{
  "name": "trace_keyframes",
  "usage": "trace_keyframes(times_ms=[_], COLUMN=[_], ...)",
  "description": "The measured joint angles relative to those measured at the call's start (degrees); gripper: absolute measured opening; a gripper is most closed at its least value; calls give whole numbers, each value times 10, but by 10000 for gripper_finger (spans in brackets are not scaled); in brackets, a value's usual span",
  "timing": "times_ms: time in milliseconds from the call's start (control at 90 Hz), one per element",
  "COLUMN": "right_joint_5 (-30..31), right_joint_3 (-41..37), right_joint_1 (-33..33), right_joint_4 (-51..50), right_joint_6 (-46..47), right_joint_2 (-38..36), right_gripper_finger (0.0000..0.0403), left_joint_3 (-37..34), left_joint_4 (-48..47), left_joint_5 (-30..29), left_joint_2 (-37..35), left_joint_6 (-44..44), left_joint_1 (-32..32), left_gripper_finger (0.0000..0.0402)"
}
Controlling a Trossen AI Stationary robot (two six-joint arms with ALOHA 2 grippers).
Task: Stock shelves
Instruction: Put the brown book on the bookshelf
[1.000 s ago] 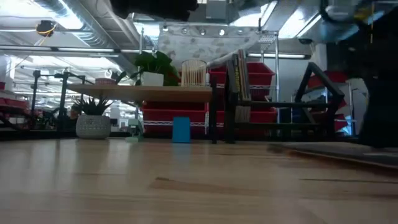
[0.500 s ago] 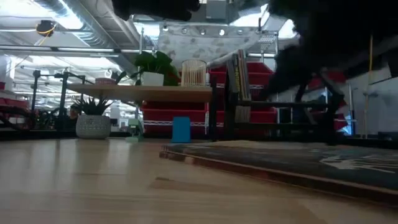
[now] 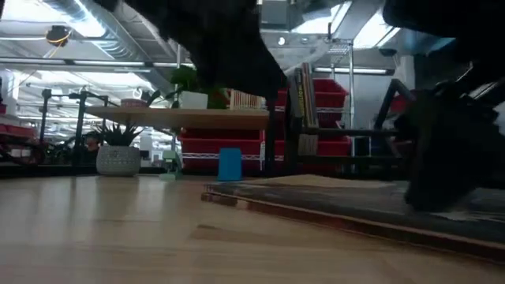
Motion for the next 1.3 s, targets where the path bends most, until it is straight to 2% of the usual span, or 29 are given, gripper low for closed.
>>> trace_keyframes(times_ms=[200, 311, 367, 489, 633, 700, 878, 1056, 1300], right_joint_5=[-15, -21, -5, 50, 83, 118, 220, 328, 381], right_joint_3=[-5, -7, 6, 38, 44, 45, 55, 136, 223], right_joint_1=[8, 8, 11, 30, 52, 57, 65, 69, 68], right_joint_4=[-194, -269, -299, -296, -249, -240, -242, -345, -497], right_joint_6=[-7, -2, -1, -40, -130, -151, -164, -164, -146], right_joint_2=[-65, -112, -129, -142, -116, -94, -13, 69, 128], right_gripper_finger=[268, 268, 268, 268, 268, 268, 268, 268, 268], left_joint_3=[0, 0, 0, 6, 29, 46, 94, 113, 114], left_joint_4=[59, 104, 146, 230, 261, 262, 258, 258, 227], left_joint_5=[21, 22, 27, 67, 103, 121, 215, 263, 290], left_joint_2=[44, 63, 71, 89, 116, 132, 198, 243, 259], left_joint_6=[2, 4, 13, 54, 97, 113, 112, 77, 43], left_joint_1=[-13, -12, -8, 11, 45, 65, 115, 136, 134], left_gripper_finger=[153, 153, 153, 153, 153, 153, 153, 153, 153])
